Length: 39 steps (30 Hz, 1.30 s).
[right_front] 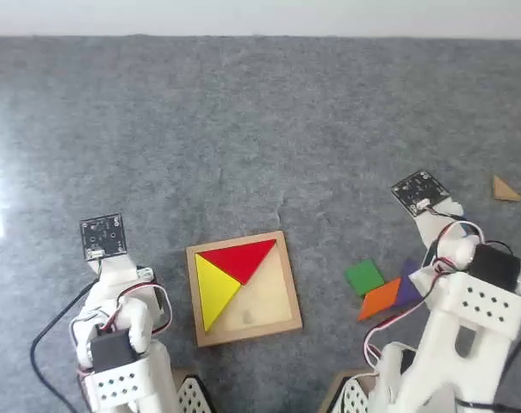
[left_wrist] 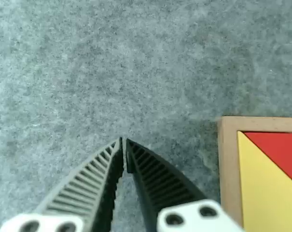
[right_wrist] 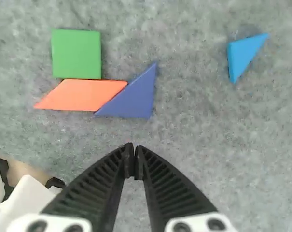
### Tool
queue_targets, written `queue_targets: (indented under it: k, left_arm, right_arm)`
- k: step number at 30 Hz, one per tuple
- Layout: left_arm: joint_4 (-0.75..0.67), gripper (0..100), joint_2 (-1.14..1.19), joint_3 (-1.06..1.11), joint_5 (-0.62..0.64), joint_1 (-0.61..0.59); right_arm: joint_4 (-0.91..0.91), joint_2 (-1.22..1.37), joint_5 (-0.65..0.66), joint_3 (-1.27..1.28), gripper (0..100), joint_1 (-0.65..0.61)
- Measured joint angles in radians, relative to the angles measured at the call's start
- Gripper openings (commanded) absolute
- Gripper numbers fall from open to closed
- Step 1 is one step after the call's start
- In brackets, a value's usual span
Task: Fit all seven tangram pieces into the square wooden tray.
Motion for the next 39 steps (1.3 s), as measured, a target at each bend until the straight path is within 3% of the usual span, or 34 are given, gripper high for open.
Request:
queue_targets:
  k: [6, 11, 13, 18, 24, 34, 39]
  left_arm:
    - [0.000, 1, 0.000, 0.000, 0.000, 0.000]
    - [0.000, 1, 0.000, 0.000, 0.000, 0.000]
    - [0.000, 1, 0.000, 0.000, 0.000, 0.000]
    - [0.000, 1, 0.000, 0.000, 0.000, 0.000]
    - [0.000, 1, 0.000, 0.000, 0.000, 0.000]
    - [0.000, 1, 0.000, 0.000, 0.000, 0.000]
    - [0.000, 1, 0.000, 0.000, 0.000, 0.000]
  right_arm:
    - [0.000, -0.008, 0.014, 0.025, 3.0, 0.015]
    - [-0.110, -0.009, 0.000, 0.117, 20.7, 0.021]
    - [-0.170, -0.009, -0.069, 0.144, 24.6, 0.014]
    - [-0.221, -0.008, -0.256, 0.147, 23.2, -0.087]
    - [-0.172, 0.146, -0.336, 0.123, 23.2, -0.215]
    - [-0.094, 0.052, -0.638, 0.167, 23.6, -0.227]
    - [-0.170, 0.025, -0.681, 0.281, 34.0, -0.325]
